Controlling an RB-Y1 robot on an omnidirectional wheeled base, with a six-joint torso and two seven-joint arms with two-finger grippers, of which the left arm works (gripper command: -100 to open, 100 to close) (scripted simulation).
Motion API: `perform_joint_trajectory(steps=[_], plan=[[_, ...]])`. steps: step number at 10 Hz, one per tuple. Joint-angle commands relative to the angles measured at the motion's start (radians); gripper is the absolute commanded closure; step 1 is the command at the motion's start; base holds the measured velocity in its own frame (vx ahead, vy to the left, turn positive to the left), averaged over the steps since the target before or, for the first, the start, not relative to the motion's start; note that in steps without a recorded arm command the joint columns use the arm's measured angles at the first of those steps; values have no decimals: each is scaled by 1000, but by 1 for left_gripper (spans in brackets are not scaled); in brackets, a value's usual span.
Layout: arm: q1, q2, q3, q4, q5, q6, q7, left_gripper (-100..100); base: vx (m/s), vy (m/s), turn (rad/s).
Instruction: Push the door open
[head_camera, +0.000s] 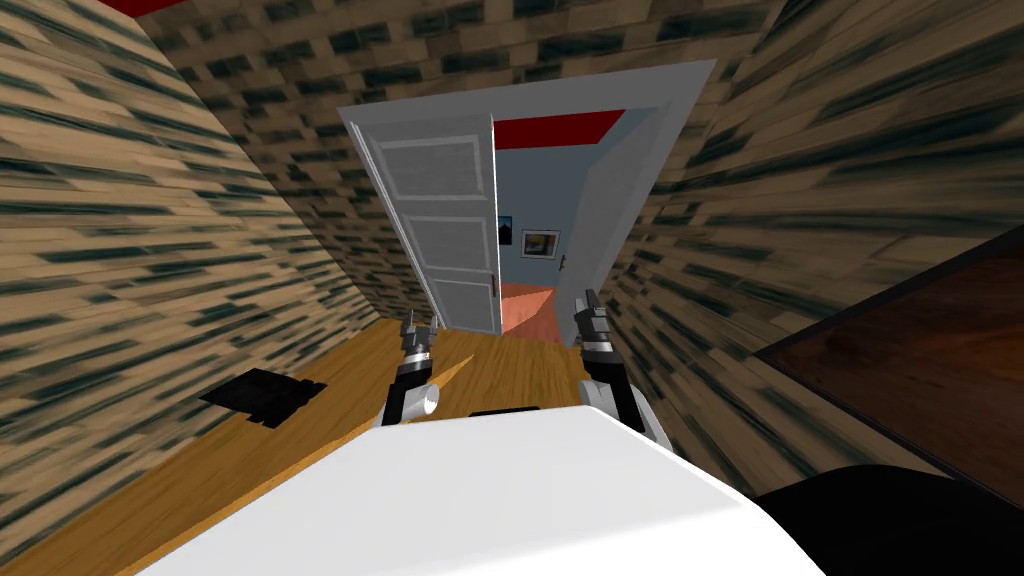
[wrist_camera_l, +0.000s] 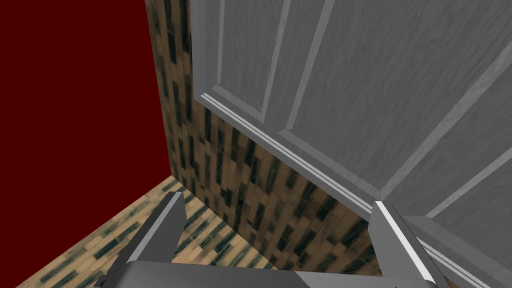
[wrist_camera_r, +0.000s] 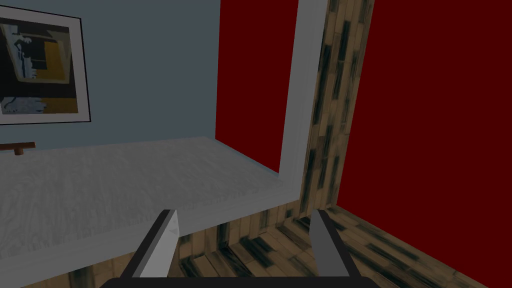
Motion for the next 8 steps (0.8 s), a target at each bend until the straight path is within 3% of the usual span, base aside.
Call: perform_joint_trajectory(steps=[1,8], plan=[[-21,8,-3,50,17,-13,47,-100,105,34,-100],[-115,22,-27,273,86,-63,237,-100,92,38,-140]])
